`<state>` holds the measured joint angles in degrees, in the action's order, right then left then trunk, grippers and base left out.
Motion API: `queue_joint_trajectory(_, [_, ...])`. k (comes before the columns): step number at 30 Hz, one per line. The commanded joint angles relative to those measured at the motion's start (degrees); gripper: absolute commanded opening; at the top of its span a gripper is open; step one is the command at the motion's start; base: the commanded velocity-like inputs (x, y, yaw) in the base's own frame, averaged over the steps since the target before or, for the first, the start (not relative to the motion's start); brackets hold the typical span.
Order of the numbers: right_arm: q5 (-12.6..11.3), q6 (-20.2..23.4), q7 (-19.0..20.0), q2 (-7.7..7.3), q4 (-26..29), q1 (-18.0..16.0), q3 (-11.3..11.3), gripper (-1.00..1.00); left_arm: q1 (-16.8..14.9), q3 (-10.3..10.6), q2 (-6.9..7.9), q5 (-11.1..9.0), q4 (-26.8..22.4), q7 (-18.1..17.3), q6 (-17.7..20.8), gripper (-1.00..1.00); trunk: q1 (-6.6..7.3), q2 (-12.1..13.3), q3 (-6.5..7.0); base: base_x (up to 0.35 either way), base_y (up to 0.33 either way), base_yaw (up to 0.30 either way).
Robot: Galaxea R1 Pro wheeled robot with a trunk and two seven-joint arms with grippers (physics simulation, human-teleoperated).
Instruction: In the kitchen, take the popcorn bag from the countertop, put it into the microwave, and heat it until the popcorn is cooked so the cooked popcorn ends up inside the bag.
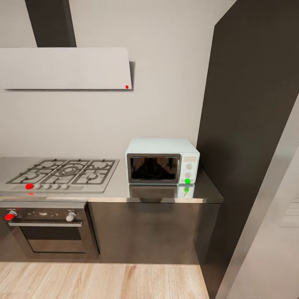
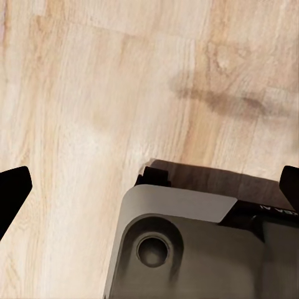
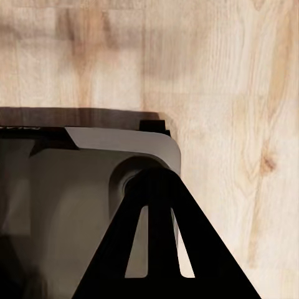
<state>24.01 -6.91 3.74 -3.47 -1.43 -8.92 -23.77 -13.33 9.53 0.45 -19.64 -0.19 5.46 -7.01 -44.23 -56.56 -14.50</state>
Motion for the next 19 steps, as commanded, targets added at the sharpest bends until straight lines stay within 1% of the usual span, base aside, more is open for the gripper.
queue_joint_trajectory(1, [0.4,-0.3,0.1,-0.04,-0.2,-0.1,-0.5,-1.00,0.0,0.5,-0.01,-0.4,0.0,0.2,-0.2,1.00,0.00,0.0,-0.07,0.000,0.000,0.000])
queue_joint_trajectory(6, [0.5,-0.7,0.1,0.08,0.2,-0.1,-0.6,-1.00,0.0,0.5,-0.01,-0.4,0.0,0.2,-0.1,1.00,0.00,0.0,-0.07,0.000,0.000,0.000])
queue_joint_trajectory(8, [0.8,-1.0,0.2,0.02,0.3,0.0,-0.3,-1.00,0.0,0.5,-0.01,-0.4,0.0,0.2,-0.1,1.00,0.00,0.0,-0.07,0.000,0.000,0.000])
queue_joint_trajectory(10, [0.6,-0.7,0.2,-0.03,0.3,0.0,-0.2,-1.00,0.0,0.5,-0.01,-0.4,0.0,0.2,-0.2,1.00,0.00,0.0,-0.07,0.000,0.000,0.000])
queue_joint_trajectory(13, [0.3,-1.0,0.0,-1.09,0.2,0.0,-0.3,-1.00,0.0,0.5,0.00,-0.4,0.0,0.1,-0.1,1.00,0.00,0.0,-0.07,0.000,0.000,0.000])
queue_joint_trajectory(19, [0.6,-1.1,0.0,-1.10,0.1,0.0,-0.3,-1.00,0.0,0.5,0.05,-0.4,0.0,0.1,-0.1,1.00,0.00,0.0,-0.07,0.000,0.000,0.000])
